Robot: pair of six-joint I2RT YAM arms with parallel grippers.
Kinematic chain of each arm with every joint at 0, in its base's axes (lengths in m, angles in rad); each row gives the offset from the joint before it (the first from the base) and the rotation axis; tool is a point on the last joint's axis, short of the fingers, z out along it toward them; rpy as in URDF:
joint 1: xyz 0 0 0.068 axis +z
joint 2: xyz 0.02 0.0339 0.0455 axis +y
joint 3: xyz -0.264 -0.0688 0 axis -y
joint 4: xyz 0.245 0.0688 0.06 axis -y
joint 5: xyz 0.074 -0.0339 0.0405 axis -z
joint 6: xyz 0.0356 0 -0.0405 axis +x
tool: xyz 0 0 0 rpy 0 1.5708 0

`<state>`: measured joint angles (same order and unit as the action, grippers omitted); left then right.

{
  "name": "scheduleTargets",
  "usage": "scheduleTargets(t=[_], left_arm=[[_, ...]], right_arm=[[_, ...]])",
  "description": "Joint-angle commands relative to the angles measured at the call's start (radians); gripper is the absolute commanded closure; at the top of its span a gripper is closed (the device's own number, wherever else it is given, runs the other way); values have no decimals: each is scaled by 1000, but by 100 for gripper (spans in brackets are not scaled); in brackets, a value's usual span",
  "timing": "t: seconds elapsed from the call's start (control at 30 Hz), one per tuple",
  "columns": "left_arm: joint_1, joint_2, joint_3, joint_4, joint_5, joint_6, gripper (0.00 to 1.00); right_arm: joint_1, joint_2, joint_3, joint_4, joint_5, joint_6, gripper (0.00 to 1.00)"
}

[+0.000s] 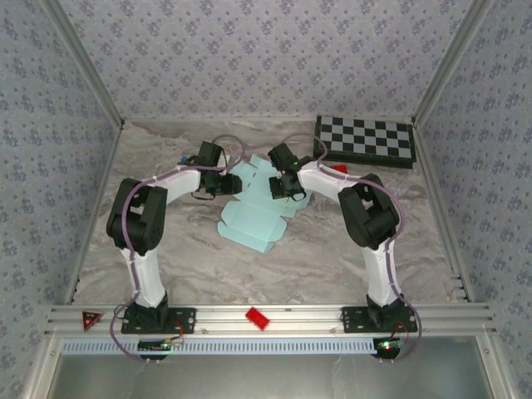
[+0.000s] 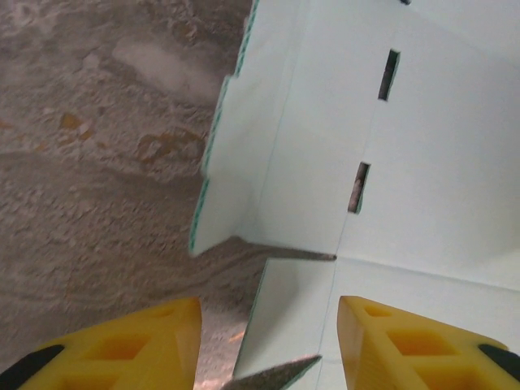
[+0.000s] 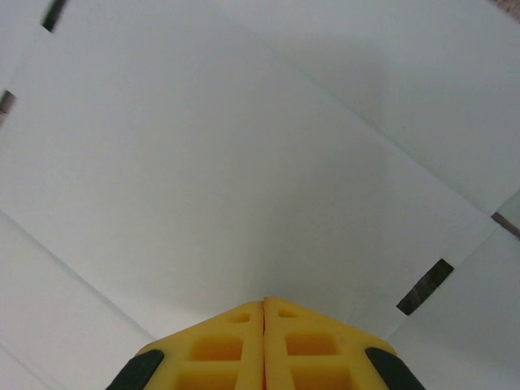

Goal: Fold the paper box

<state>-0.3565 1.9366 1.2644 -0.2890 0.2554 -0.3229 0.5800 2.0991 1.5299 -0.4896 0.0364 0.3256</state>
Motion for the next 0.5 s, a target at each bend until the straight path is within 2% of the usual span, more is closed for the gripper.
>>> scheduleTargets(t=[0.0, 0.13, 0.47], left_arm=[[7, 28, 33, 26, 73, 17, 55], [7, 30, 32, 32, 119, 13, 61], [7, -52, -46, 20, 115, -6, 73]], right_arm=[[-3, 22, -14, -13, -7, 11, 92], [-2, 32, -14, -9, 1, 2, 92], [42, 68, 35, -60, 44, -61, 93]])
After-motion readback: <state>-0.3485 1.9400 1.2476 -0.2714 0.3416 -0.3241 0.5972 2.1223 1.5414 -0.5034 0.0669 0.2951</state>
